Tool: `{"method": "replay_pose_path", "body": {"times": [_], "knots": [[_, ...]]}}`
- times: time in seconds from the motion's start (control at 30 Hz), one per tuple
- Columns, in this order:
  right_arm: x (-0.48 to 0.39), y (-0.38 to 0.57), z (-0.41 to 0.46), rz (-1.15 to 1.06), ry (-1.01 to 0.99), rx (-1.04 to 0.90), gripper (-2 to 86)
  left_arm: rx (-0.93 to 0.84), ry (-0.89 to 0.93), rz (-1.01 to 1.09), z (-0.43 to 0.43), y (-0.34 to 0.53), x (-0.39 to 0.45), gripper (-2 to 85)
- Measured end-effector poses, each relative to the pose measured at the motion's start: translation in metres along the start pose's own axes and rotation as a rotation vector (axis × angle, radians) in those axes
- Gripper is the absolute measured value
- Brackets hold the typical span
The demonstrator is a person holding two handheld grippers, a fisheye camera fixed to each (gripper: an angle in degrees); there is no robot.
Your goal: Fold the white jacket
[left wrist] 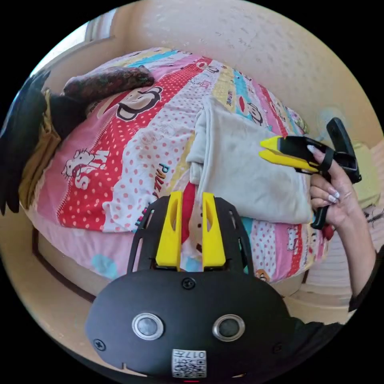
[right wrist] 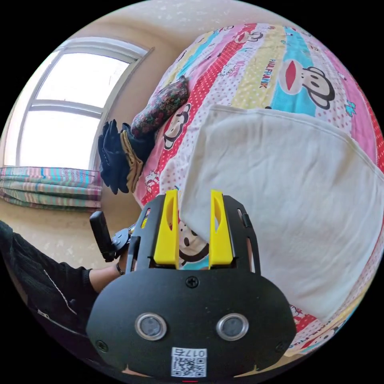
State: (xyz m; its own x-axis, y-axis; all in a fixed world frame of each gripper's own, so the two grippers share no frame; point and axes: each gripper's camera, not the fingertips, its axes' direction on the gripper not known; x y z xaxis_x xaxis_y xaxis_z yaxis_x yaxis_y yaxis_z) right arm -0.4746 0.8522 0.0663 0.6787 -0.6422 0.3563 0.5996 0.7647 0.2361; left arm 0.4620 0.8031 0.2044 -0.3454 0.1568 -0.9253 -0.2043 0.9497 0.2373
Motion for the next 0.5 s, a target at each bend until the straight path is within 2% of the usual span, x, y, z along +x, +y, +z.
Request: {"method": "replay_pose_path", "body": {"times": [0.1,0.17,0.27,0.33,0.4,0.5], "knots": [[-0.01,-0.042,0.015,0.012,0.001,-0.006,12.4,0.032,0.26,-0.154,-0.007,0.001,-0.03,8.6],[-0.018,-0.072,0.018,-0.006,-0.006,0.005,12.4,-0.056,0.308,-0.232,0.009,-0.006,-0.045,11.5],[-0.031,-0.101,0.02,-0.052,0.062,0.003,12.4,-0.19,0.229,-0.263,0.034,-0.021,-0.061,11.8],[-0.036,-0.113,0.023,-0.07,0.099,0.003,12.4,-0.17,0.279,-0.297,0.034,-0.029,-0.074,11.5],[-0.036,-0.122,0.028,-0.068,0.121,-0.002,12.5,-0.145,0.42,-0.349,0.04,-0.038,-0.093,11.2],[-0.031,-0.132,0.039,-0.021,0.134,-0.015,12.7,-0.196,0.523,-0.418,0.053,-0.05,-0.109,9.4]]}}
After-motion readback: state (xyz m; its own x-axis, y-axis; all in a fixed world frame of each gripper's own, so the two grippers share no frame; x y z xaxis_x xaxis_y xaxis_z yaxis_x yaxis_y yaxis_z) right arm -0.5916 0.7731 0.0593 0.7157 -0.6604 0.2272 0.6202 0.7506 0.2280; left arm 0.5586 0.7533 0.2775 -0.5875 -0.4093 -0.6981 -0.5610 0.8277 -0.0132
